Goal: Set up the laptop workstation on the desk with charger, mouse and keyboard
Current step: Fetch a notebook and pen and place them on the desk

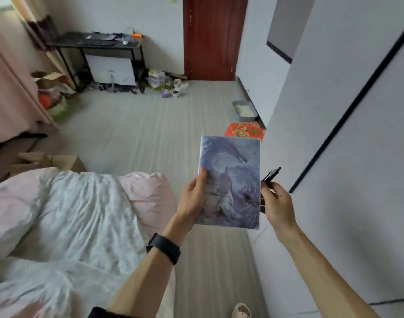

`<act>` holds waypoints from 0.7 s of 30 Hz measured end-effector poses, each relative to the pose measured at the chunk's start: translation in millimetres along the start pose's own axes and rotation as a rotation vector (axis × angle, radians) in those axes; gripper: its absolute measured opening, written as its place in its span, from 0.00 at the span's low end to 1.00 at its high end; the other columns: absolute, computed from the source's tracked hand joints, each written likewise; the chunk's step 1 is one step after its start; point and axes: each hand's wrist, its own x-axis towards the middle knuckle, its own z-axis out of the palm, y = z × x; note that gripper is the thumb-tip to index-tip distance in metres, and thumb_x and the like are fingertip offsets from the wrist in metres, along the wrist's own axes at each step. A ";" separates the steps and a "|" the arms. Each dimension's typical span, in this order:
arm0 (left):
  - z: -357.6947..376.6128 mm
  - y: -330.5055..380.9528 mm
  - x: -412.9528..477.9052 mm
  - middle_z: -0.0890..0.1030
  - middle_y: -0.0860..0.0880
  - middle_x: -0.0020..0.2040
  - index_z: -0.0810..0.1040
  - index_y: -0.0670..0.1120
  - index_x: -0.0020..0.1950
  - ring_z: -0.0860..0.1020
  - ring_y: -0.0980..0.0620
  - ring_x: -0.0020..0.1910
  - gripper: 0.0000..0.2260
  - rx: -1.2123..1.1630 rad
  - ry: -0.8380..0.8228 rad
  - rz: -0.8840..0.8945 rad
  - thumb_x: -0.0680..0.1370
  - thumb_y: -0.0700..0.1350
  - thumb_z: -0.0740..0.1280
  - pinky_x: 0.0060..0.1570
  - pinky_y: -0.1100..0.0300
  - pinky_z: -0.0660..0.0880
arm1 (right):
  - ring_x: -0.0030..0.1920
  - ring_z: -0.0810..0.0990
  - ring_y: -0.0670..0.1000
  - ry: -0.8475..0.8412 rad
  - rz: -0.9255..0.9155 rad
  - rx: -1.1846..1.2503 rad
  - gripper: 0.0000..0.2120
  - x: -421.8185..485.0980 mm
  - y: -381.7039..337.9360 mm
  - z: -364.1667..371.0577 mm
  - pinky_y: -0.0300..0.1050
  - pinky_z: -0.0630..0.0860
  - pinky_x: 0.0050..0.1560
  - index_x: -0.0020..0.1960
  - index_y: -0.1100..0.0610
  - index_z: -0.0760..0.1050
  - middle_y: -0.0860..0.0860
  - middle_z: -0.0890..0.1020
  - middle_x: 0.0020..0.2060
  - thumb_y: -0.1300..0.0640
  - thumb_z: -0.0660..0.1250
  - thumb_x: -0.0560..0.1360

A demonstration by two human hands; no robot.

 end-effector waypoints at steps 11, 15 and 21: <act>-8.3 22.9 134.2 0.85 0.39 0.51 0.78 0.39 0.57 0.84 0.40 0.50 0.22 0.000 0.288 -0.034 0.79 0.58 0.66 0.53 0.42 0.81 | 0.34 0.83 0.46 -0.380 -0.008 0.034 0.08 191.3 -15.8 76.1 0.45 0.78 0.37 0.53 0.58 0.79 0.50 0.84 0.39 0.55 0.64 0.82; -22.8 20.8 190.1 0.85 0.41 0.50 0.79 0.40 0.57 0.84 0.40 0.50 0.16 -0.015 0.392 -0.049 0.78 0.53 0.69 0.52 0.42 0.81 | 0.36 0.85 0.47 -0.460 0.028 0.002 0.08 252.4 -9.4 116.9 0.47 0.79 0.39 0.52 0.56 0.80 0.51 0.86 0.42 0.54 0.64 0.82; -62.2 13.3 316.1 0.86 0.43 0.49 0.78 0.42 0.58 0.85 0.43 0.46 0.16 -0.044 0.446 -0.145 0.77 0.52 0.71 0.49 0.46 0.82 | 0.35 0.83 0.46 -0.499 0.034 -0.076 0.07 375.4 -3.8 193.0 0.45 0.76 0.38 0.50 0.55 0.79 0.49 0.87 0.38 0.55 0.63 0.83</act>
